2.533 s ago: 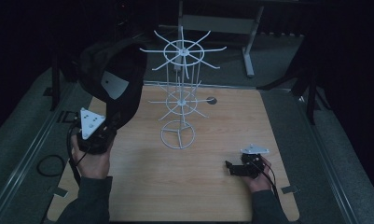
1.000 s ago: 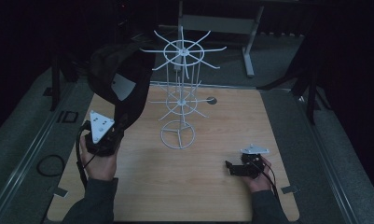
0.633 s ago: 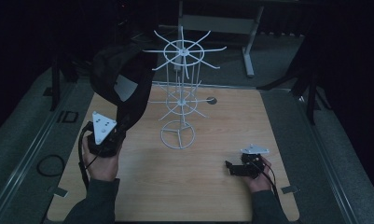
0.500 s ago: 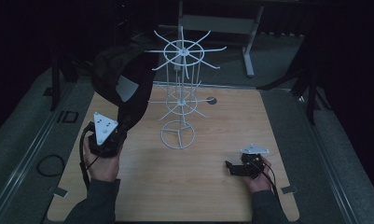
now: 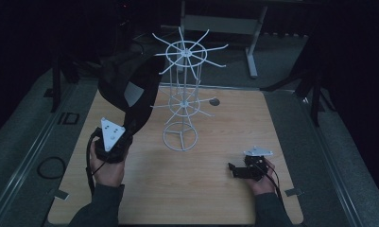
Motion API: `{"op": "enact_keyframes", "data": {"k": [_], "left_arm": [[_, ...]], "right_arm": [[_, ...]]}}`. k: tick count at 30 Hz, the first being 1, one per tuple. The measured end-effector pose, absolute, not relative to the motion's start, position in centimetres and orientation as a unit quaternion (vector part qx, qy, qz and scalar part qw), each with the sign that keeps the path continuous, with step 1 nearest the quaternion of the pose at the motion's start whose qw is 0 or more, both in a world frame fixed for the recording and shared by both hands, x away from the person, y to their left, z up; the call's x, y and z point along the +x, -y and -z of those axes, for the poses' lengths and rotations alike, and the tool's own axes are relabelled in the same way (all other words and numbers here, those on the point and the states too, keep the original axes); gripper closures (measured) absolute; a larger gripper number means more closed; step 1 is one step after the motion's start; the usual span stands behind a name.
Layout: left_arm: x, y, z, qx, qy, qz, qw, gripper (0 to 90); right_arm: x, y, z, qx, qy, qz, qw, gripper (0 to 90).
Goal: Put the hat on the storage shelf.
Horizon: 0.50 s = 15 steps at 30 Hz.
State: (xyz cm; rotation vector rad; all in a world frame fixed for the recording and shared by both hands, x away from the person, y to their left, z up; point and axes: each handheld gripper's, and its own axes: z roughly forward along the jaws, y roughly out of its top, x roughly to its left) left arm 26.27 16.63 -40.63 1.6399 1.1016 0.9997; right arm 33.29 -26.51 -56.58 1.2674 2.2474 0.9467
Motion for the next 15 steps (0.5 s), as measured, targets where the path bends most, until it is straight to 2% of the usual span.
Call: {"op": "enact_keyframes", "data": {"k": [15], "left_arm": [[26.7,-14.0,41.7,0.686,-0.413,-0.429,0.417,85.6]], "right_arm": [[33.3,26.5,56.6,0.452,-0.802,-0.338,0.195,11.3]]}}
